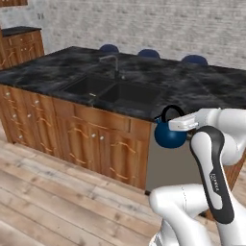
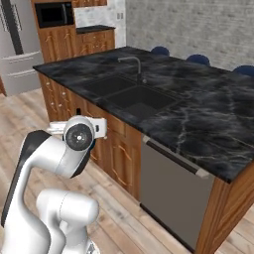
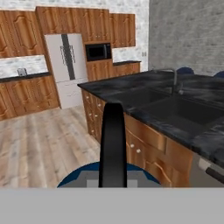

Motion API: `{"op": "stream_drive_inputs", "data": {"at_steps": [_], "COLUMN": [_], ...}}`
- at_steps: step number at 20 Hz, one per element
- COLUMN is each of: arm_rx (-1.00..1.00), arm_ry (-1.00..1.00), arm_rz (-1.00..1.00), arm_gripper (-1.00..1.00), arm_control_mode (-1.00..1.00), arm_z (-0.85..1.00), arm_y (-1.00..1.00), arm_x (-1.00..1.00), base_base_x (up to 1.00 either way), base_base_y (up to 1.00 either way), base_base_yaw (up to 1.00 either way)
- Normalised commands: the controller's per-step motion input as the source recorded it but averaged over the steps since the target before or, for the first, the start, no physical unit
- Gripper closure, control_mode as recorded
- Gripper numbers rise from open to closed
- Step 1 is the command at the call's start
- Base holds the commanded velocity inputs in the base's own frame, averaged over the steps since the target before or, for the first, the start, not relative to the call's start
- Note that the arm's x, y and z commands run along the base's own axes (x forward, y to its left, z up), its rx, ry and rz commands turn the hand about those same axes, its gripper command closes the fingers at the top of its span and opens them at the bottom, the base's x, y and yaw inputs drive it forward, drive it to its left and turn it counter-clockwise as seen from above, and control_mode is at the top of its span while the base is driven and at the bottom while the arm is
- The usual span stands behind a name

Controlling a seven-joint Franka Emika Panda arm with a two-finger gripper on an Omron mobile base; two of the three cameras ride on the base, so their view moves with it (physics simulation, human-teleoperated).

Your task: Open the cabinet, pick the kettle from the cabinet, and place it in the sink.

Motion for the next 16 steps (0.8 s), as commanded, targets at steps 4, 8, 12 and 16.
{"op": "stream_drive_inputs", "data": {"at_steps": [4,8,12,16], "arm_rx": [0.00,0.00,0.00,0.00], "arm_ry": [0.00,0.00,0.00,0.00], "arm_rz": [0.00,0.00,0.00,0.00], "arm_gripper": [1.00,1.00,1.00,1.00], "arm_control_mode": [1.00,1.00,1.00,1.00], "arm_z": [0.00,0.00,0.00,0.00], "arm_y": [0.00,0.00,0.00,0.00], "arm_x": [0.00,0.00,0.00,0.00], "base_base_x": [0.65,0.65,0.65,0.64], "base_base_y": [0.20,0.21,0.21,0.23], "base_base_yaw": [-0.03,-0.04,-0.05,-0.07]}}
